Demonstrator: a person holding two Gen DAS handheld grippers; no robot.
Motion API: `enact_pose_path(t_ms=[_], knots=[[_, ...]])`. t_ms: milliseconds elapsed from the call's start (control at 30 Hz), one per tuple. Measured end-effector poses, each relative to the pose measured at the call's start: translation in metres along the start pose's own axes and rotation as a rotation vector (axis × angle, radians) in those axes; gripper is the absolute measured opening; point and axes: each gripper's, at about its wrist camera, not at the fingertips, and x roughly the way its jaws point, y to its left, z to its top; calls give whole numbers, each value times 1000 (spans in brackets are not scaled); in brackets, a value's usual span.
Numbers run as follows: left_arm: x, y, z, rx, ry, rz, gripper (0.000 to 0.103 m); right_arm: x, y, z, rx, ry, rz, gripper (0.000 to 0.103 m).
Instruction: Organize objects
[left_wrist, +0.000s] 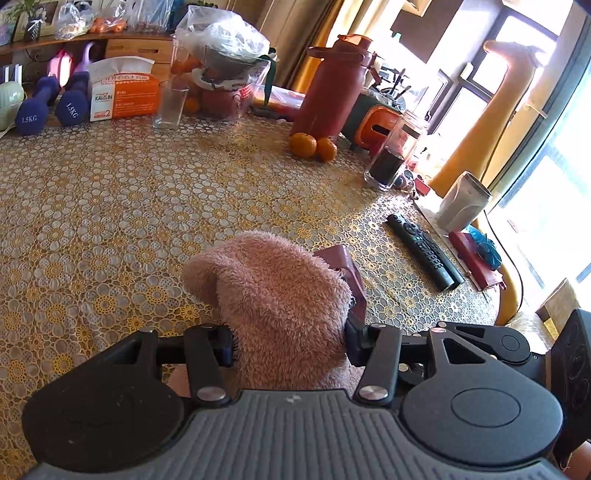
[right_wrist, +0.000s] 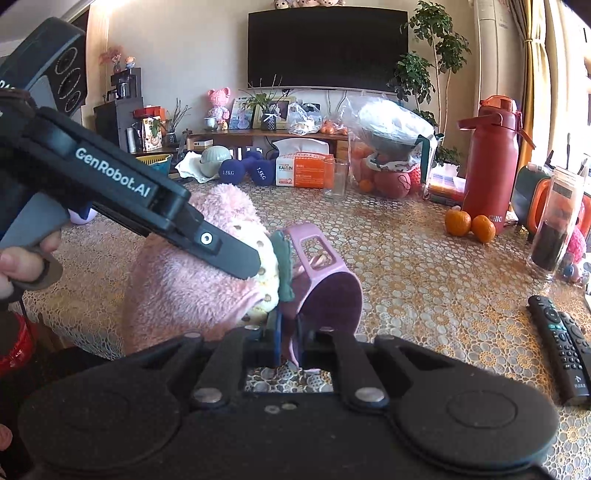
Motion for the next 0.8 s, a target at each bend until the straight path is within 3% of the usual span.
enact_pose_path(t_ms=[467,700,800], knots=[[10,34,-2,-74,24,50,52,3,-6,-3,49,17,10,7],[15,39,-6,-83,40,72,52,5,-36,7,307,-5,52,31],[14,39,-8,-78,39,79,52,12,-54,6,467,-4,93,30]])
